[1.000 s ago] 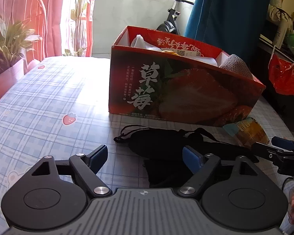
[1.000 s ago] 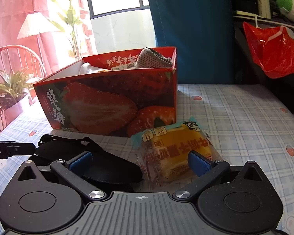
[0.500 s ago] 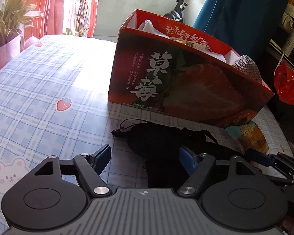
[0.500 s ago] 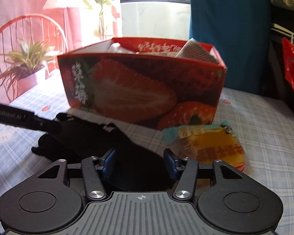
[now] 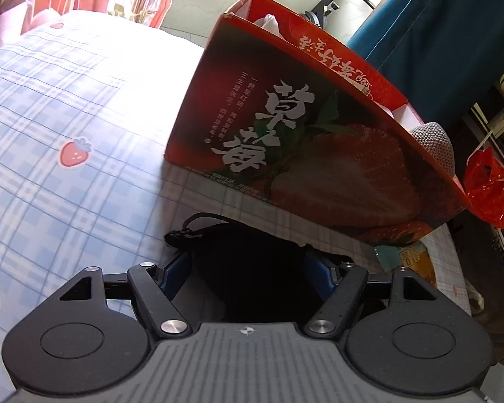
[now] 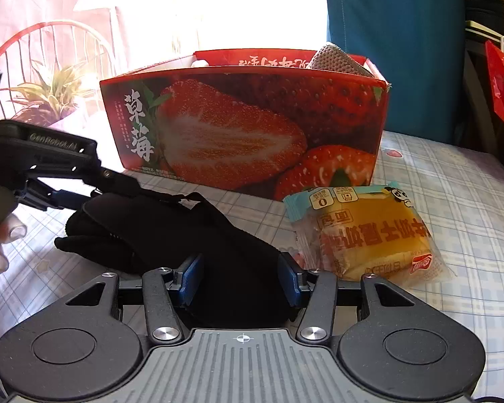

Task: Organize soft objects
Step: 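Move both open grippers down onto the black strap bag, then close the left gripper on the black bag while the right gripper closes on it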

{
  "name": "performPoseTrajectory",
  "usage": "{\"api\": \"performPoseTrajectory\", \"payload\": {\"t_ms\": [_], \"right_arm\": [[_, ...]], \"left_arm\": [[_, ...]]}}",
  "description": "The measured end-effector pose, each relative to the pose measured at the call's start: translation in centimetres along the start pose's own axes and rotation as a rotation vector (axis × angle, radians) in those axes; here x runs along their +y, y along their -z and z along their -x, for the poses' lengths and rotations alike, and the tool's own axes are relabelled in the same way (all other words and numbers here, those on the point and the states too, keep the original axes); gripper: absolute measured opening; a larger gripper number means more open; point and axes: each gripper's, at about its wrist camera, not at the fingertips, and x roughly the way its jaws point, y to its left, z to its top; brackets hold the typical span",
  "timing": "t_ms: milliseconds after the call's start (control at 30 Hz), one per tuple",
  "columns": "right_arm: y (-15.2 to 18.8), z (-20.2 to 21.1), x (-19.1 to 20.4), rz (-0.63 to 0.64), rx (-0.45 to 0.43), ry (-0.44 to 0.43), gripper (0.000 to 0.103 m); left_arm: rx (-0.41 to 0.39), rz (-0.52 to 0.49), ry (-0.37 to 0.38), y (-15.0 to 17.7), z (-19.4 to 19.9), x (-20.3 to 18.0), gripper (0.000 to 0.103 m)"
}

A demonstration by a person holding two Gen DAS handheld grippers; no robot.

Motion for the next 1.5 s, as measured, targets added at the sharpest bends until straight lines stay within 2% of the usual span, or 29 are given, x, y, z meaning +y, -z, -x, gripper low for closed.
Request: {"api": "performPoseTrajectory", "payload": {"t_ms": [133, 200, 233, 300, 400, 533, 700, 833, 1000, 1233, 1400, 1500], "right_arm": [[0.2, 0.1, 0.0, -0.006, -0.001, 0.002, 0.046], [0.3, 0.2, -0.2, -0.012, -0.001, 0.003, 0.046], [0.3, 0.3, -0.2, -0.015, 0.0, 0.003, 0.046], [0.2, 0.3, -0.3, -0.018, 0.002, 0.003, 0.046], [0.1, 0.5, -0.5, -0.026, 0.003, -0.001, 0.047], [0.1, 1.1, -0.6, -0.037, -0.003, -0.003, 0.047], [0.4, 1.6, -1.0, -0.062, -0.005, -0.01, 0.051], [0.7, 1.9, -1.3, -0.095, -0.002, -0.011, 0.056], [1.0, 1.9, -1.8, -0.138, 0.017, -0.028, 0.06], [1.1, 1.0, -2.9, -0.242, 0.059, -0.074, 0.061], [0.9, 0.7, -2.9, -0.255, 0.069, -0.101, 0.061], [0.7, 0.8, -2.7, -0.242, 0.069, -0.101, 0.056]], "left_arm": [[0.015, -0.014, -0.008, -0.1, -0.3, -0.6, 0.062], [0.005, -0.015, -0.018, -0.1, 0.0, -0.7, 0.047], [-0.002, -0.015, -0.016, -0.1, 0.1, -0.6, 0.043], [-0.016, -0.026, -0.001, -0.1, 0.7, -0.8, 0.023], [-0.052, -0.072, 0.016, 0.1, 2.5, -1.2, 0.019], [-0.101, -0.136, 0.028, 1.2, 5.0, -2.2, 0.016], [-0.112, -0.15, 0.009, 3.4, 6.5, -2.2, 0.016], [-0.079, -0.139, -0.023, 5.0, 5.9, -1.2, 0.016], [-0.069, -0.139, -0.037, 5.5, 5.3, -0.5, 0.016], [-0.068, -0.157, -0.048, 5.8, 4.6, -0.4, 0.016], [-0.069, -0.166, -0.058, 5.9, 4.5, -0.5, 0.016], [-0.071, -0.167, -0.061, 5.9, 4.5, -0.7, 0.016]]}}
